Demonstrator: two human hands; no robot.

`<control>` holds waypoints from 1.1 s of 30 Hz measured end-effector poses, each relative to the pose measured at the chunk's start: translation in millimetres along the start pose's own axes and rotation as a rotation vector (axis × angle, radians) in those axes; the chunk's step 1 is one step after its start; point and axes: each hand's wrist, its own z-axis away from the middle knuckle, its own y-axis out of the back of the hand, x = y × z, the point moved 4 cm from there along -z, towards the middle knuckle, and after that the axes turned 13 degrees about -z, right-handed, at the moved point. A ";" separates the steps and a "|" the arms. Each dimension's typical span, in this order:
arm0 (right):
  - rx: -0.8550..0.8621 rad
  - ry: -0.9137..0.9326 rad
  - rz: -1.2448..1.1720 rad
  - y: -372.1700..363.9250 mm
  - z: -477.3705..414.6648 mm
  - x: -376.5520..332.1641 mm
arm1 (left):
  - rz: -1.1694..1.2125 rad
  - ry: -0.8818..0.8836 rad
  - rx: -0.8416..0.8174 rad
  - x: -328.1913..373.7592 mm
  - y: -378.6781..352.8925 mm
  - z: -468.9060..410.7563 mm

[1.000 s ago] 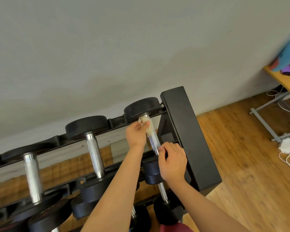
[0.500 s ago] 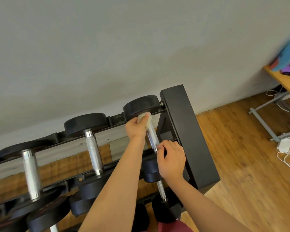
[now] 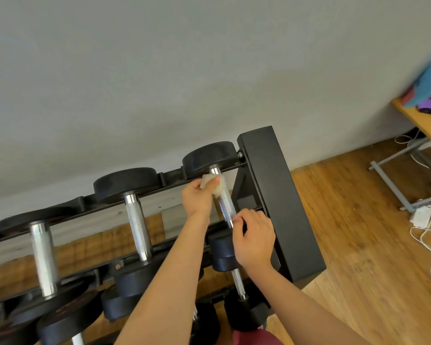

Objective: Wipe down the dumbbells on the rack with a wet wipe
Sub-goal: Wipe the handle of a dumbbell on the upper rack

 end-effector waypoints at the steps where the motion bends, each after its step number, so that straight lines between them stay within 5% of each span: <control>1: -0.003 0.000 0.004 -0.4 -0.3 0.3 | -0.002 0.004 -0.032 3.6 -1.0 -0.6; 23: 0.001 0.000 -0.012 -0.6 0.5 1.8 | -0.190 -0.067 -0.274 -30.8 9.4 35.8; 28: 0.003 0.021 -0.028 0.6 -0.1 -1.3 | -0.473 -0.132 -0.395 -32.0 4.1 38.9; 33: 0.000 0.030 -0.041 1.8 -0.4 -2.4 | -0.518 -0.176 -0.330 -38.2 9.2 44.0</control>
